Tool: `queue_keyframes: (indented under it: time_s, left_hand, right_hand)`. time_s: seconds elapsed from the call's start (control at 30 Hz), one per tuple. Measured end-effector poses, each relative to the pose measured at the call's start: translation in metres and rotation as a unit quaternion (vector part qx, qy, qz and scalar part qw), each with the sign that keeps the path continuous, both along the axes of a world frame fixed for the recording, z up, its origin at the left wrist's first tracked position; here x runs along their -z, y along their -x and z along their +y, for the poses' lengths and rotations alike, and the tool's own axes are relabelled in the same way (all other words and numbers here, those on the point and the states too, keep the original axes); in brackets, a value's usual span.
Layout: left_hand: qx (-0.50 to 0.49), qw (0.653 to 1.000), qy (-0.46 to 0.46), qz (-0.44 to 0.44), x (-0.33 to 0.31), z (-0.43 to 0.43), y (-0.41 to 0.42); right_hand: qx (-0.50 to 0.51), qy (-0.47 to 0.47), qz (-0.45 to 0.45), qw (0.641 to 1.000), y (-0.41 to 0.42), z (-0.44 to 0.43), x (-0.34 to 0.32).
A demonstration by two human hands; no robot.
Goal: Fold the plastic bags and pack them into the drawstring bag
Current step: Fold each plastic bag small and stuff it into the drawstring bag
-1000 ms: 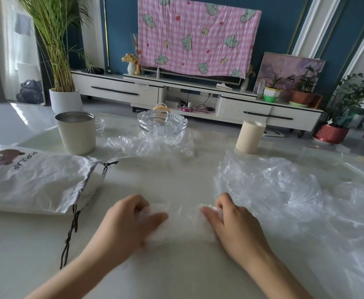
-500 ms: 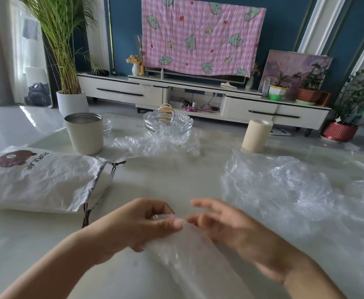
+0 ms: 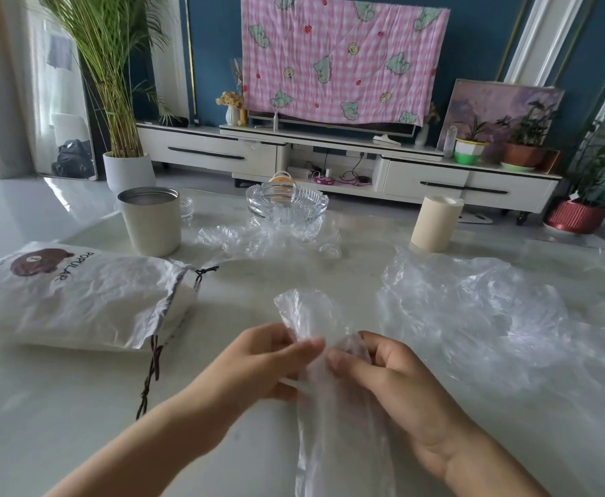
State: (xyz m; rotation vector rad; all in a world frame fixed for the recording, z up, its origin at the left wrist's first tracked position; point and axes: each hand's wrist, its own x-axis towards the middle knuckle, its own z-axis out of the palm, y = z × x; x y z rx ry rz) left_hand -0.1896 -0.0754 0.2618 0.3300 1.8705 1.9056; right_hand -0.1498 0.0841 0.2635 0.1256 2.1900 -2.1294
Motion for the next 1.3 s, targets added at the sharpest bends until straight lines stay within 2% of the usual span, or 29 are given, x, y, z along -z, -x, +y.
queue_keyframes:
  time_s: [0.1, 0.23, 0.3, 0.37, 0.43, 0.5, 0.63, 0.73, 0.77, 0.8, 0.83, 0.9, 0.97, 1.0, 1.07, 1.1, 1.2, 1.23, 1.3]
  left_hand:
    - [-0.035, 0.999, 0.008, 0.030, 0.003, 0.004, -0.001]
    - [0.000, 0.999, 0.012, 0.034, 0.002, 0.002, -0.002]
    - [0.008, 1.000, 0.011, 0.028, 0.002, 0.000, -0.001]
    - [-0.012, 1.000, -0.011, -0.007, 0.002, -0.001, 0.002]
    - [-0.028, 0.993, -0.070, -0.087, -0.001, -0.001, 0.005]
    - [0.001, 0.983, -0.110, -0.145, -0.006, 0.001, 0.003]
    - [0.056, 0.980, -0.097, -0.163, -0.006, 0.003, -0.007]
    - [0.027, 0.987, -0.066, -0.146, 0.002, 0.003, -0.006]
    - [0.009, 0.988, -0.059, -0.142, 0.003, 0.003, -0.004]
    - [-0.009, 0.989, -0.052, -0.140, 0.005, 0.001, -0.002]
    - [-0.023, 0.989, -0.048, -0.140, 0.003, 0.000, -0.001]
    - [-0.045, 0.989, -0.053, -0.132, 0.001, -0.002, 0.001]
    - [-0.062, 0.989, -0.063, -0.119, 0.001, -0.004, 0.003]
    - [-0.072, 0.989, -0.061, -0.111, 0.002, -0.006, 0.005]
    - [-0.090, 0.990, -0.048, -0.095, 0.006, -0.007, 0.007]
    - [-0.100, 0.991, -0.041, -0.085, 0.008, -0.007, 0.008]
    - [-0.126, 0.991, -0.029, -0.031, 0.012, -0.007, 0.007]
    - [-0.118, 0.992, -0.032, -0.021, 0.011, -0.005, 0.006]
    - [-0.108, 0.994, -0.025, -0.007, 0.009, -0.003, 0.003]
  right_hand:
    - [-0.003, 0.027, -0.011, 1.000, 0.000, 0.000, 0.002]
    - [-0.026, 0.131, -0.030, 0.991, 0.002, -0.002, 0.000]
    - [-0.015, 0.141, -0.029, 0.990, 0.004, -0.002, 0.002]
    - [0.006, 0.088, 0.008, 0.996, 0.003, -0.002, 0.003]
    - [0.032, 0.001, 0.072, 0.997, 0.003, -0.002, 0.001]
    - [0.051, -0.044, 0.130, 0.989, 0.003, -0.004, -0.001]
    - [0.080, -0.080, 0.179, 0.977, 0.004, -0.007, 0.005]
    - [0.080, -0.077, 0.160, 0.981, 0.005, -0.002, 0.007]
    - [0.079, -0.109, 0.187, 0.973, 0.004, 0.002, 0.008]
    - [0.074, -0.190, 0.237, 0.950, 0.002, 0.005, 0.007]
    - [0.063, -0.300, 0.287, 0.908, 0.000, 0.006, 0.006]
    - [0.013, -0.479, 0.358, 0.802, -0.002, 0.006, 0.013]
    - [-0.025, -0.535, 0.398, 0.745, -0.005, -0.004, 0.019]
    - [-0.031, -0.529, 0.422, 0.736, -0.004, -0.012, 0.020]
    - [-0.038, -0.480, 0.464, 0.744, -0.004, -0.022, 0.021]
    - [-0.045, -0.443, 0.464, 0.766, -0.004, -0.024, 0.022]
    - [-0.061, -0.314, 0.345, 0.882, -0.006, -0.024, 0.020]
    - [-0.065, -0.276, 0.295, 0.912, -0.007, -0.023, 0.020]
    - [-0.073, -0.220, 0.228, 0.946, -0.007, -0.021, 0.019]
